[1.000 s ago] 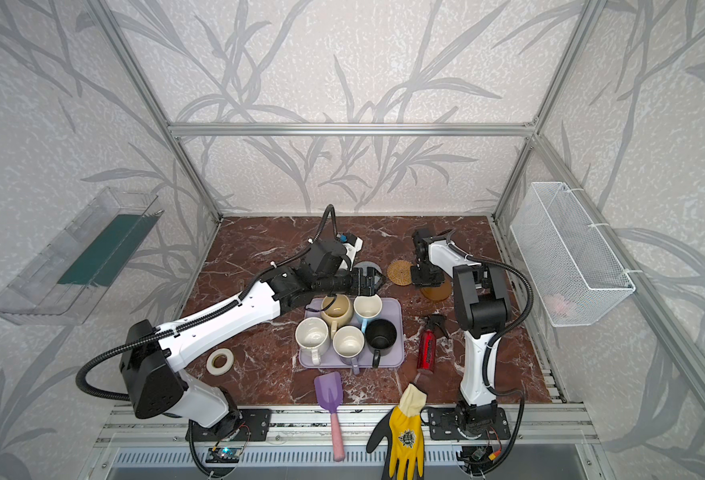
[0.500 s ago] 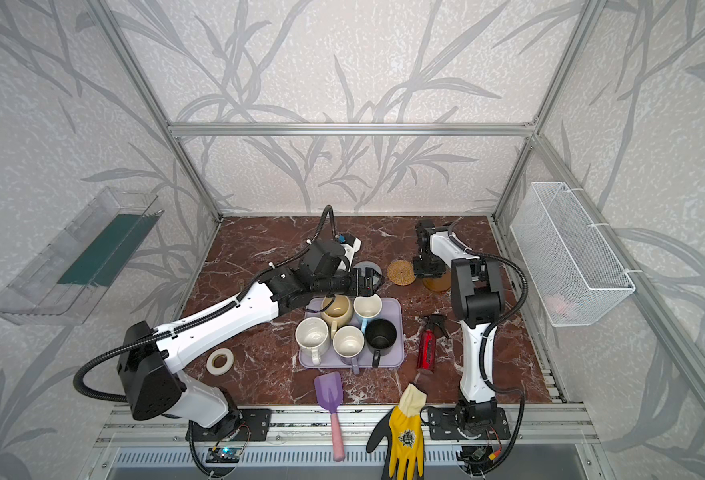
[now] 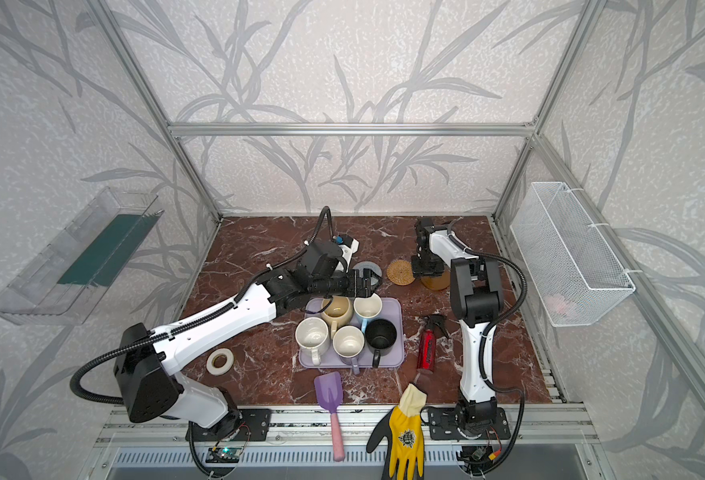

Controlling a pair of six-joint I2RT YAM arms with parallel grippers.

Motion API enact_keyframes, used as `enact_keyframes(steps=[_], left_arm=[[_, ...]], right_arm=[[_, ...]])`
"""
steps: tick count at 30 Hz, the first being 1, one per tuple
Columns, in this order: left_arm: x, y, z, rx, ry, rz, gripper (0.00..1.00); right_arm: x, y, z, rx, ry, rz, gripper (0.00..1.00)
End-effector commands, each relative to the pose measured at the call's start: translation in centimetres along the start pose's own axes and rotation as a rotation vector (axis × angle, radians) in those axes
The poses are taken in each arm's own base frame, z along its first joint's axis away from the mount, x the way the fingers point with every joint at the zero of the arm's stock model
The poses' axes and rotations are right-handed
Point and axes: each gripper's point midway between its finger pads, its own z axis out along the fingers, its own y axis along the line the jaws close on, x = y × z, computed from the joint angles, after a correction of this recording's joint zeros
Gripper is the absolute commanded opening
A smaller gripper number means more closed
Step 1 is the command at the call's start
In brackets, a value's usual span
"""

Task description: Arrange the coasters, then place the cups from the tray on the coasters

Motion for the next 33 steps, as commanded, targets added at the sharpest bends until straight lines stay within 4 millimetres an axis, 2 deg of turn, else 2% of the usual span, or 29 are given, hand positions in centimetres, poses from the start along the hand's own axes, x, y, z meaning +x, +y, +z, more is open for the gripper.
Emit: enact_keyframes(steps=[1, 5, 13, 14, 16, 19, 20, 21, 25, 29, 31, 33], left_arm=[[-0.7, 0.1, -1.1, -0.004, -0.037, 0.009, 0.96], [-0.9, 0.0, -1.6, 0.002, -0.05, 0.006, 0.96], [-1.1, 0.1, -2.5, 0.005, -0.071, -0.003, 0.96], [-1.0, 0.2, -2.7, 0.002, -0.073, -0.004, 0.96], [-1.0, 0.6, -3.2, -0.02, -0.076, -0.013, 0.96], [-0.9, 1.5, -4.3, -0.054, -0.077, -0.027, 0.96], [-0.9, 1.6, -4.8, -0.059, -0.079, -0.029, 0.96], [-0.8, 1.8, -5.3, -0.063, -0.078, -0.027, 0.96], [-0.1, 2.3, -6.7, -0.082, -0.058, -0.029, 0.97], [2.0, 3.3, -7.0, -0.108, 0.012, -0.031, 0.91], [3.2, 4.2, -6.8, -0.147, 0.059, -0.042, 0.86], [4.5, 5.5, -6.7, -0.204, 0.102, -0.052, 0.85]], right_arm=[[0.1, 0.0, -0.9, -0.002, 0.001, -0.003, 0.54], [-0.2, -0.1, -2.9, 0.001, -0.041, -0.004, 0.54], [0.1, -0.3, -8.6, -0.008, -0.15, 0.013, 0.56], [0.3, -0.2, -9.3, -0.014, -0.164, 0.015, 0.59], [0.9, 0.1, -11.0, -0.038, -0.192, 0.014, 0.75], [2.4, 0.7, -13.7, -0.049, -0.238, -0.003, 0.96], [3.0, 0.8, -14.1, -0.045, -0.246, -0.012, 0.99], [3.7, 0.8, -15.4, -0.047, -0.273, -0.013, 0.99], [6.6, 1.3, -17.3, -0.119, -0.277, 0.012, 0.99], [9.6, 4.3, -19.2, -0.315, -0.285, -0.017, 0.99], [10.7, 5.0, -20.3, -0.347, -0.33, -0.017, 0.99], [11.7, 5.7, -21.2, -0.397, -0.379, 0.003, 0.99]])
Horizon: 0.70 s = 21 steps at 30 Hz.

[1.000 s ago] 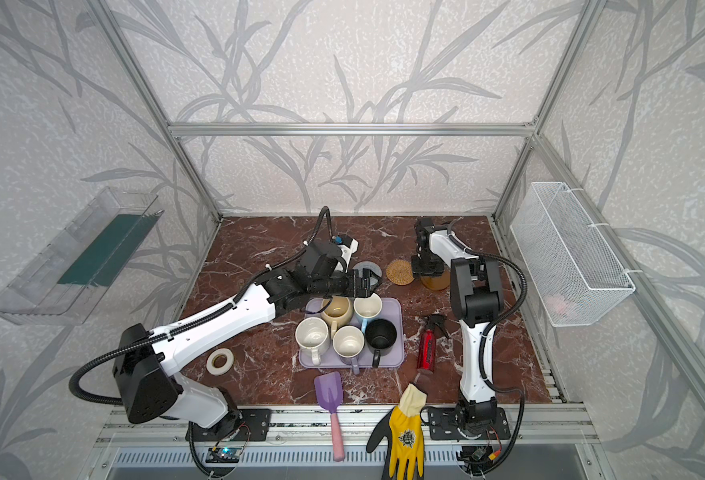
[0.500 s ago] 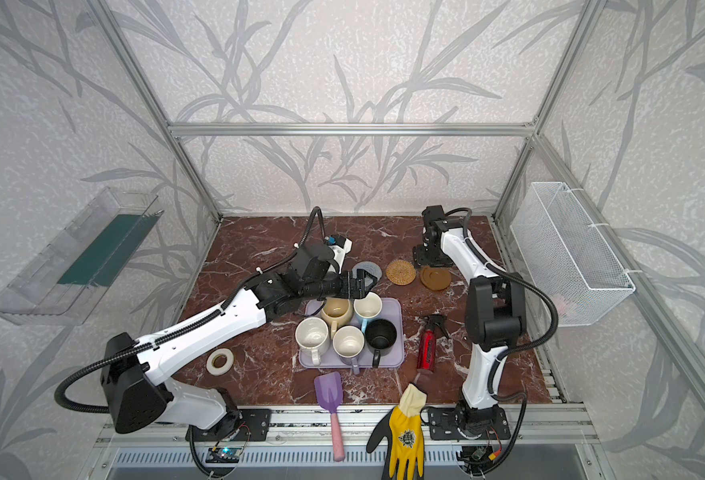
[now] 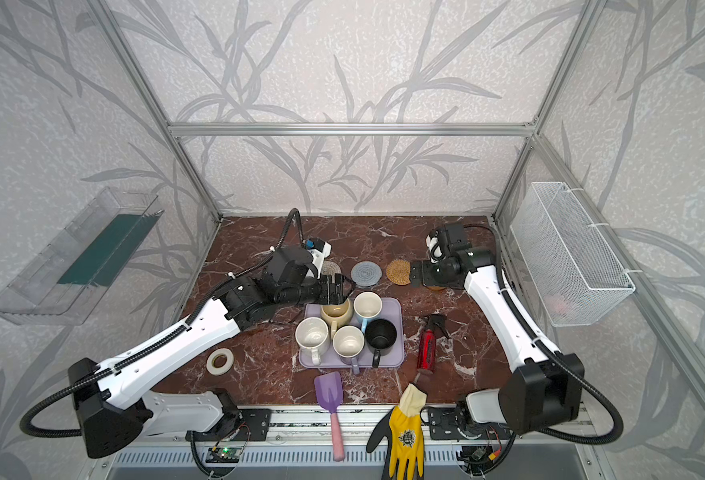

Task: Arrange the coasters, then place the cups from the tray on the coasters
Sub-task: 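Move left gripper over cream mug on tray while right draws back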

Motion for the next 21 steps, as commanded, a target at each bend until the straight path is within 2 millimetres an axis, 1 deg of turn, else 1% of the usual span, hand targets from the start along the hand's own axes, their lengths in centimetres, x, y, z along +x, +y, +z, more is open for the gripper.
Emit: enact_keyframes(steps=[1, 3, 6, 9, 11, 13, 16, 18, 21], left_arm=[[3.3, 3.1, 0.4, -0.13, 0.112, -0.014, 0.85], [4.4, 3.9, 0.6, -0.163, 0.143, -0.008, 0.84], [5.6, 5.4, 0.5, -0.236, 0.18, 0.014, 0.75], [6.5, 6.2, 0.5, -0.283, 0.216, 0.035, 0.69], [7.1, 6.4, 0.8, -0.29, 0.241, 0.039, 0.64], [7.6, 6.4, 1.4, -0.289, 0.268, 0.043, 0.61], [8.1, 6.2, 2.2, -0.299, 0.296, 0.06, 0.55], [8.4, 6.1, 2.9, -0.307, 0.314, 0.07, 0.54], [8.8, 6.3, 3.8, -0.34, 0.356, 0.087, 0.46]], right_arm=[[0.9, 3.1, -1.9, -0.153, -0.065, 0.043, 0.99], [1.8, 4.0, -2.4, -0.195, -0.07, 0.062, 0.99], [2.9, 5.3, -3.0, -0.216, -0.073, 0.031, 0.99], [3.4, 6.9, -3.6, -0.255, -0.102, 0.007, 0.99], [3.6, 7.9, -3.9, -0.291, -0.122, 0.006, 0.99], [3.8, 9.2, -4.0, -0.329, -0.138, -0.008, 0.99], [4.0, 10.5, -4.0, -0.355, -0.134, -0.034, 0.99], [4.0, 10.7, -4.0, -0.359, -0.138, -0.039, 1.0], [4.0, 10.6, -4.3, -0.361, -0.156, -0.037, 0.99]])
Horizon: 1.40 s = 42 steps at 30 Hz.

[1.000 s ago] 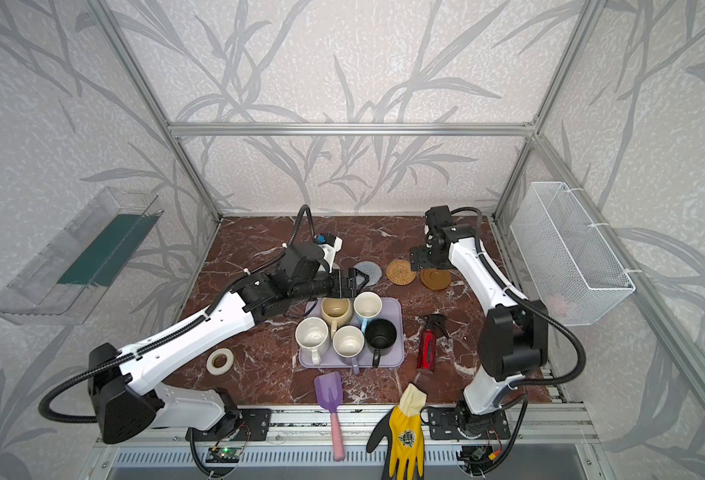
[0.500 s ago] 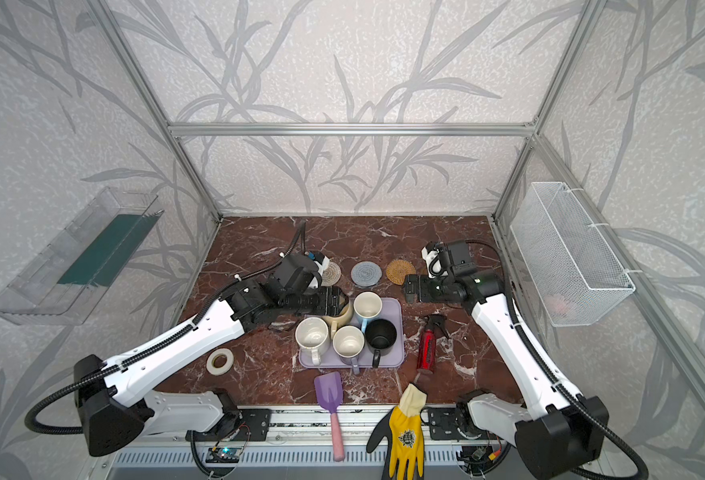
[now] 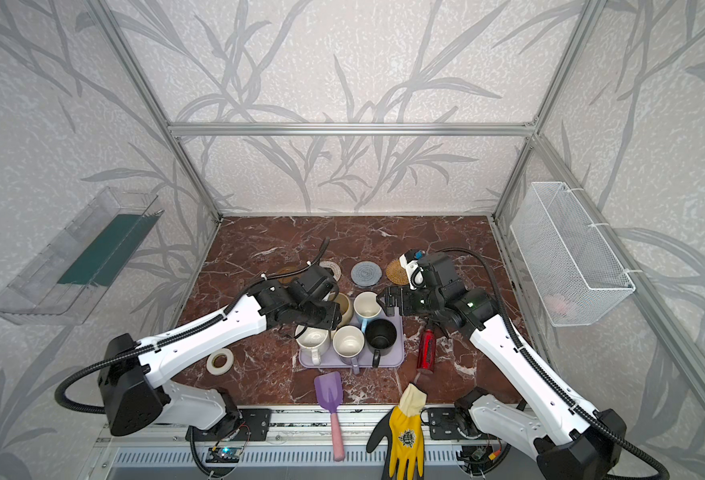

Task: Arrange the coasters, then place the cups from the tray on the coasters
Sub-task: 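Move left gripper over cream mug on tray while right draws back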

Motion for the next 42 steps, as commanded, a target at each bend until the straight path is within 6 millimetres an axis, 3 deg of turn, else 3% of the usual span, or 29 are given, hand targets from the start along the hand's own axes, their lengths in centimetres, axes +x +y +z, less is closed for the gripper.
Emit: enact_keyframes(steps=[1, 8, 17, 26, 42], left_arm=[[0.0, 0.2, 0.2, -0.071, 0.03, 0.033, 0.43], [-0.1, 0.6, 1.7, -0.123, 0.04, 0.044, 0.4], [-1.1, 1.1, 2.9, -0.166, -0.002, 0.039, 0.33], [-0.3, 1.2, 3.9, -0.196, 0.051, 0.037, 0.3], [-0.7, 1.8, 5.3, -0.271, 0.063, 0.051, 0.3]], right_arm=[[-0.5, 0.4, -0.4, -0.021, -0.042, 0.003, 1.0], [0.1, 0.0, -0.4, -0.01, -0.042, 0.001, 0.99], [0.4, 2.2, 0.1, -0.155, -0.034, 0.0, 0.99], [0.8, 1.4, 0.3, -0.123, -0.034, -0.004, 0.99], [1.0, 1.0, 0.3, -0.107, -0.042, -0.007, 0.99]])
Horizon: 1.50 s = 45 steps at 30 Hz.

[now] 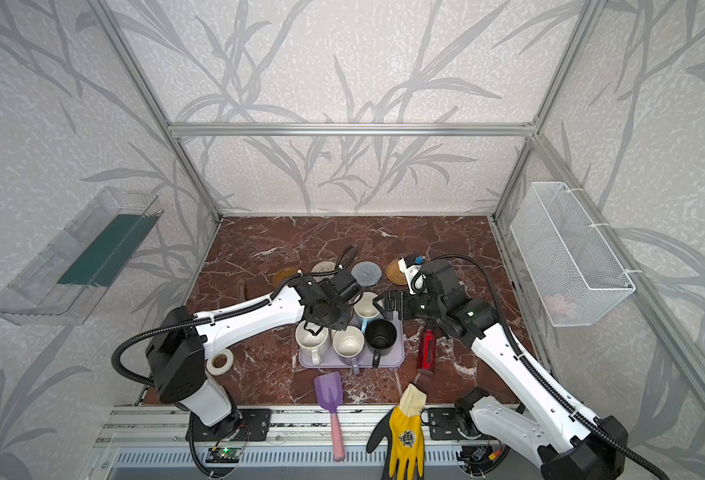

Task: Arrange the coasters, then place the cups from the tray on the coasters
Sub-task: 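Move left gripper over cream mug on tray while right draws back, then lower left gripper onto cream mug rim and close on it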

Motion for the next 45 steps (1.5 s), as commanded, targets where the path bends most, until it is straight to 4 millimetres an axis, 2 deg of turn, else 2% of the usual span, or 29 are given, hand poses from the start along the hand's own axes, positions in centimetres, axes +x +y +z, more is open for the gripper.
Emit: enact_keyframes(steps=[1, 11, 15, 21, 30, 40, 45], left_arm=[[-0.1, 0.4, 0.8, -0.053, 0.012, -0.001, 0.3], [-0.3, 1.1, 1.0, -0.12, 0.028, 0.024, 0.3], [-0.2, 1.7, 0.2, -0.136, 0.019, 0.009, 0.3], [-0.3, -0.1, -1.6, -0.039, -0.021, -0.018, 0.3], [0.1, 0.1, 0.3, -0.089, 0.01, -0.01, 0.27], [-0.3, 1.4, 0.9, -0.183, -0.001, -0.016, 0.26], [-0.4, 1.1, 1.6, -0.17, -0.001, -0.021, 0.26]], right_arm=[[0.0, 0.1, -0.3, -0.002, -0.021, -0.015, 0.99], [0.5, -0.5, -0.1, 0.013, -0.01, -0.02, 0.99], [0.5, -0.5, -0.1, 0.016, -0.011, -0.018, 0.99], [0.5, -0.8, 0.1, 0.025, -0.014, -0.018, 0.99], [0.4, -0.7, -0.2, 0.027, -0.025, -0.016, 0.99], [0.4, -0.7, -0.4, 0.025, -0.026, -0.021, 0.99], [0.4, -0.7, -0.4, 0.027, -0.026, -0.025, 0.99]])
